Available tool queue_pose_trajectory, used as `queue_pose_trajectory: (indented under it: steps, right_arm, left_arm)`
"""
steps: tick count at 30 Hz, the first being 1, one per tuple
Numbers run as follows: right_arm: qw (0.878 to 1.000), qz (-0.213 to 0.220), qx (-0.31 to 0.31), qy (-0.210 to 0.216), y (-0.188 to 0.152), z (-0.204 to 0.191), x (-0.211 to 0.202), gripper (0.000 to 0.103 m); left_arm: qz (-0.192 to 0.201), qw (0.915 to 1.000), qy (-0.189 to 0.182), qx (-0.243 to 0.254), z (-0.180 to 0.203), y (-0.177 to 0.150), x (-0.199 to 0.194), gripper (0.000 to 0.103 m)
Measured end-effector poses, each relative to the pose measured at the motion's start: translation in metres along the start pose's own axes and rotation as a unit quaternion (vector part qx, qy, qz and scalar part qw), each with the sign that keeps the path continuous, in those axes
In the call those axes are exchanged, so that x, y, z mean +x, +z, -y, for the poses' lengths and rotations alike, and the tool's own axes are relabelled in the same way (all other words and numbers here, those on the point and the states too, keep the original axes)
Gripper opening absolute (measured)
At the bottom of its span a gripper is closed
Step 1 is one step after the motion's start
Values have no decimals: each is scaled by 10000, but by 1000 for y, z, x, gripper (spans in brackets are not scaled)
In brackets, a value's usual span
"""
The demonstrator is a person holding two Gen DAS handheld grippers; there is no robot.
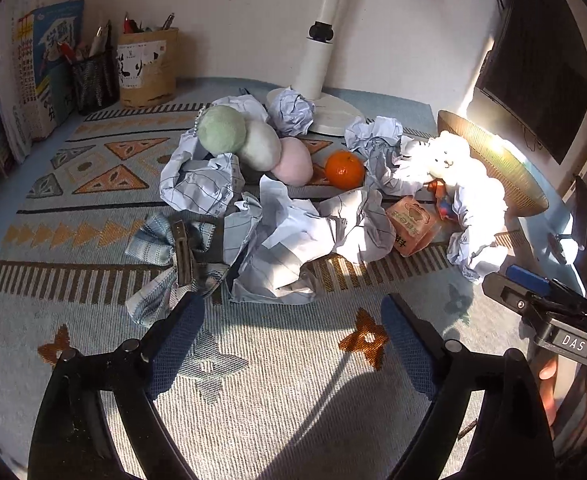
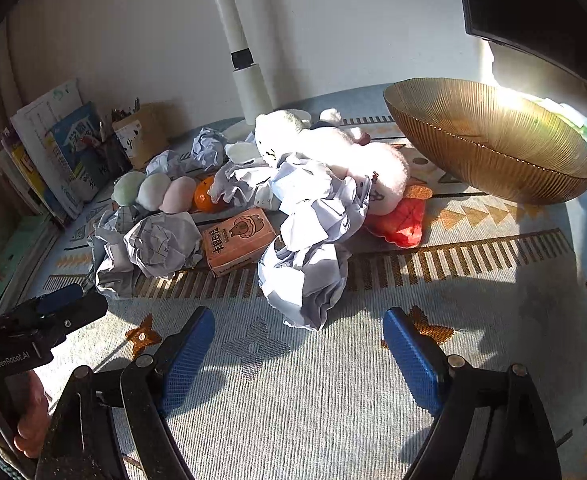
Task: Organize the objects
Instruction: 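Close the left tool on a crumpled paper ball while the right tool grasps another paper ball, then carry both paper balls over the amber bowl and open both tools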
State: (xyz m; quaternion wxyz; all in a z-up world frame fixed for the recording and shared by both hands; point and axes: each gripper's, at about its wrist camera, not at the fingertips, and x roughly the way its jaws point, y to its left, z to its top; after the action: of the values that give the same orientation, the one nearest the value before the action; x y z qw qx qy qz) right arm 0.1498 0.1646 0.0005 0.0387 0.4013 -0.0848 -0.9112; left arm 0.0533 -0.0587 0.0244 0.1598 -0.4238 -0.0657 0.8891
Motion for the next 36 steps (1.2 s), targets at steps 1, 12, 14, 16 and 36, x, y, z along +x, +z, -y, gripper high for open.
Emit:
queue_pose_trajectory:
  steps: [1,12,14,16,36]
  right_arm:
    - [10000,-11,-19,1,0,-1,1,86]
    - [9994,-175,25,301,12,-6,13,86]
    - [9988,-158,105,452,15,-7,15,84]
    - [9991,-183,70,388,16,-9,17,71]
    - [9998,-159,-146,-24,20,-6,16,81]
  left_arm:
    - [-36,9998,-171,-103,-3,1,2,89]
    - [-220,9997,2,-108,-9,22,30,63]
    - [-140,9999,48,32,-3,21,26,58]
    - [-36,9998,96,146,1,19,20,56]
    - [71,9994,-213,271,17,0,6,56]
